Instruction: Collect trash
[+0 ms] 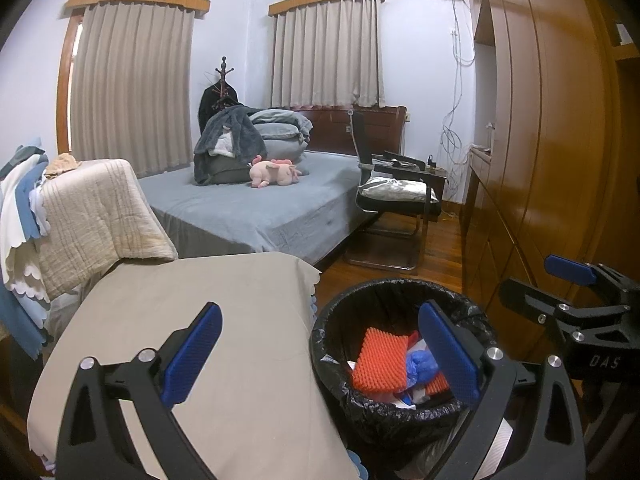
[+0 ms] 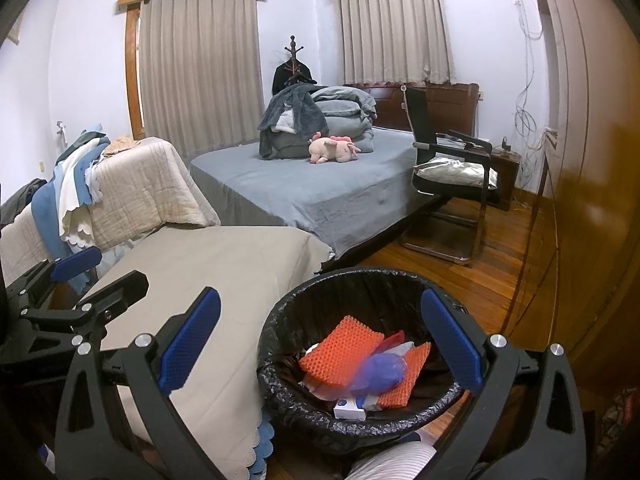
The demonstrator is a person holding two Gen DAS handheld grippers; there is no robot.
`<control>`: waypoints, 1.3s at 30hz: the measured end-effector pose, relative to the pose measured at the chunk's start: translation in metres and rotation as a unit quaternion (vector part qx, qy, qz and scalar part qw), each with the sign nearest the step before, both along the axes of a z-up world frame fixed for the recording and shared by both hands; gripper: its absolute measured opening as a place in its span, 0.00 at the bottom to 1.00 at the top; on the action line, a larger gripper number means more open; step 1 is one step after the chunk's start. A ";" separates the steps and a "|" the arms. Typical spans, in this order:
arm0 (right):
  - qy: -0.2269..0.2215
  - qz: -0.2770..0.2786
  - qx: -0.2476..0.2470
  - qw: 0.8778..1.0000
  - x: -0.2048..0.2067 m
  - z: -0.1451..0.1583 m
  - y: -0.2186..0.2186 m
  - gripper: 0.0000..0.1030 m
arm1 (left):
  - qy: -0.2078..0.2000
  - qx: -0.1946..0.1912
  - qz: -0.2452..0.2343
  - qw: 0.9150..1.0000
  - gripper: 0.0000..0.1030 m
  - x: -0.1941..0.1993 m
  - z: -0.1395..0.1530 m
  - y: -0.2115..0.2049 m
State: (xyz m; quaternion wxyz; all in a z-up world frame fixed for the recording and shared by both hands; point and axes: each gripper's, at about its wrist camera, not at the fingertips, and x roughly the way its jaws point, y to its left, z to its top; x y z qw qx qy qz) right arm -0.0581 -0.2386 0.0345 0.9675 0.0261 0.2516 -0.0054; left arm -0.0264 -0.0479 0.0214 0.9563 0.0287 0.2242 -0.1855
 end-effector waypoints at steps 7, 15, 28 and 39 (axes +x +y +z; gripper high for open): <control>0.000 0.000 0.000 1.000 0.000 0.000 0.001 0.95 | -0.001 0.000 0.000 1.000 0.94 0.001 0.002 0.001; 0.000 0.000 0.000 1.000 0.000 0.000 0.001 0.95 | 0.000 0.000 0.000 1.000 0.94 0.001 0.002 0.002; 0.000 0.000 0.001 1.000 0.000 0.000 0.002 0.95 | 0.000 0.000 0.000 1.000 0.94 0.002 0.002 0.002; 0.000 0.003 0.001 1.000 0.002 -0.003 0.004 0.95 | 0.001 -0.001 0.000 1.000 0.94 0.002 0.002 0.003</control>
